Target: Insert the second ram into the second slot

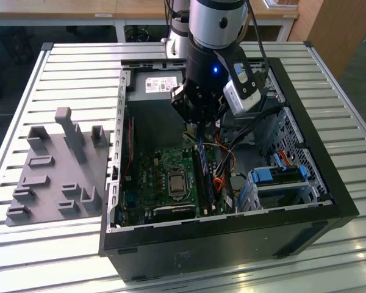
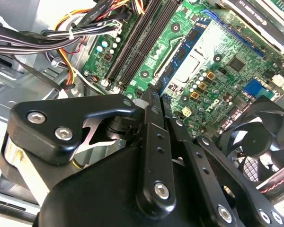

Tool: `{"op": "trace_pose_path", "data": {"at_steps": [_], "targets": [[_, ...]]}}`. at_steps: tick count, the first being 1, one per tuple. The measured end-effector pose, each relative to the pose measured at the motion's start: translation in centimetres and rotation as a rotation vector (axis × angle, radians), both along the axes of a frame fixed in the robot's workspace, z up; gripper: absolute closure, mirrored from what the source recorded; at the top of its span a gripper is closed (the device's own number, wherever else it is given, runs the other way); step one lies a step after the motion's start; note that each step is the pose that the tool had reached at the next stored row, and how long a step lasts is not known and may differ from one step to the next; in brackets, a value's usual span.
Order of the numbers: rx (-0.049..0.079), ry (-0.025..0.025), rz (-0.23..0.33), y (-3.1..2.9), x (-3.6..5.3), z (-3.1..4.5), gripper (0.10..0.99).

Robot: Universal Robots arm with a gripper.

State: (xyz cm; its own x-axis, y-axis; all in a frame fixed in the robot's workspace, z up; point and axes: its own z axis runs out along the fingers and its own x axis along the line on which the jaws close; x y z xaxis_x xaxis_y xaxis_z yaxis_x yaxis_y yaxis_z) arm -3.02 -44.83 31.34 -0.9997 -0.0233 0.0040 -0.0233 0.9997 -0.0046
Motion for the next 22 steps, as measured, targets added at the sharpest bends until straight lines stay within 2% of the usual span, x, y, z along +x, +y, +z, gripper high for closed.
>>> {"op": "trace_pose_path", "data": {"at_steps": [8, 22], "targets": [[0.0, 0.0, 0.0, 0.0, 0.0, -0.49, 0.949], [0.0, -0.0001, 0.0, -0.01, 0.0, -0.87, 0.949]]}}
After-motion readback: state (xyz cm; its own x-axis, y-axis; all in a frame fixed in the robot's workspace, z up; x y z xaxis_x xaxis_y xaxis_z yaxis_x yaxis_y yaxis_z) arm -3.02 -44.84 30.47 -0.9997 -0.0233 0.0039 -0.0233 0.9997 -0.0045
